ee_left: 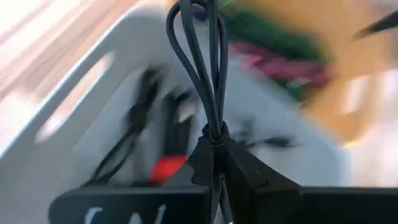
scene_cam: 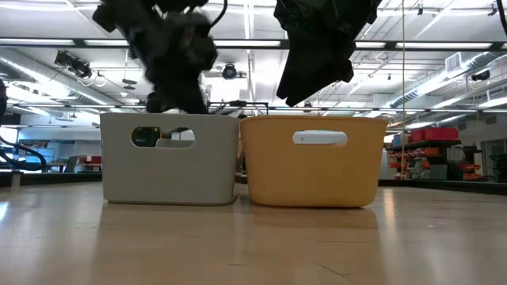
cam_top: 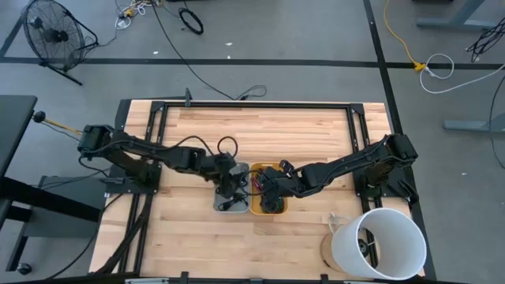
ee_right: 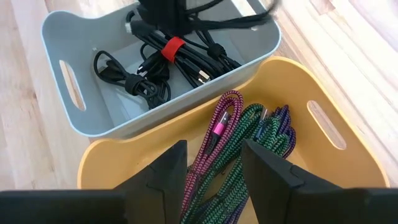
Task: Pick & Place USB Port
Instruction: Put the black charger cable into the gray bin, then return to Home Position
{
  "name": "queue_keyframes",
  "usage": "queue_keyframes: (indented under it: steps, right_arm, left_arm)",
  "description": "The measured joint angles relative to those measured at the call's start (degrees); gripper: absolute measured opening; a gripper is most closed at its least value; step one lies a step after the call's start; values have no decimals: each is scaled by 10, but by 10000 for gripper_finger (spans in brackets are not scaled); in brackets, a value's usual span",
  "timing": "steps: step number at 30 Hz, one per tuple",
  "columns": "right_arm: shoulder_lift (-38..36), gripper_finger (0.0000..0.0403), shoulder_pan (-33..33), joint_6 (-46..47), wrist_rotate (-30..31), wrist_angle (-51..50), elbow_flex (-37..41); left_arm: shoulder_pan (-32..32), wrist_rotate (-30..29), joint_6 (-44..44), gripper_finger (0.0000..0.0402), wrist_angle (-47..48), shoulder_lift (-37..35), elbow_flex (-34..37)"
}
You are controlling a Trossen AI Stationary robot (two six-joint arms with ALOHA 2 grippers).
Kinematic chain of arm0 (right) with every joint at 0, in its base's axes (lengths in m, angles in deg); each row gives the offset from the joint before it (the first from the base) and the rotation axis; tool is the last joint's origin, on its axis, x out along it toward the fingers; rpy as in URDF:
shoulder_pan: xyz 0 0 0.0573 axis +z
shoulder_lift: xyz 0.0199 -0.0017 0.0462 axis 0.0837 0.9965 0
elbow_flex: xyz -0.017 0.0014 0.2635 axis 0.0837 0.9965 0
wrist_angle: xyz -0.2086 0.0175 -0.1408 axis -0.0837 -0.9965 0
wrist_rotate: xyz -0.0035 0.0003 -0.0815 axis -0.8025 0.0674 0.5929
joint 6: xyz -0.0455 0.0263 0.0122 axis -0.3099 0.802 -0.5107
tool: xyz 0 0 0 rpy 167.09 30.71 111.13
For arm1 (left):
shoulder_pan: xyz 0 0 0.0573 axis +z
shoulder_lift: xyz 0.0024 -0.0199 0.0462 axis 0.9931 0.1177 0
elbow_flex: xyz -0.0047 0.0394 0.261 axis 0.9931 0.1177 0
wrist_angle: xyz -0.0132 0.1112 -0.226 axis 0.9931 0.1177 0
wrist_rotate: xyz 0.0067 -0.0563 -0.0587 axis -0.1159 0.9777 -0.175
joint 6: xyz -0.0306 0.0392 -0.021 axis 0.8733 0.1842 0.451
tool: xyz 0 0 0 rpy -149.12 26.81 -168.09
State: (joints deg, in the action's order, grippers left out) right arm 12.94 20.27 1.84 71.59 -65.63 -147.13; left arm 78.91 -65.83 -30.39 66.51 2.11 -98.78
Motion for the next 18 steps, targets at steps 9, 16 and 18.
queue_keyframes:
  steps: [9,16,18]
  right_arm:
    - [0,154,0,0,1,0,0]
    - [0,154,0,2,2,1,0]
    - [0,154,0,2,2,1,0]
  left_arm:
    - [-6,5,58,26,9,0,28]
    - [-23,-5,32,117,8,0,28]
    - [-24,-7,36,137,7,0,28]
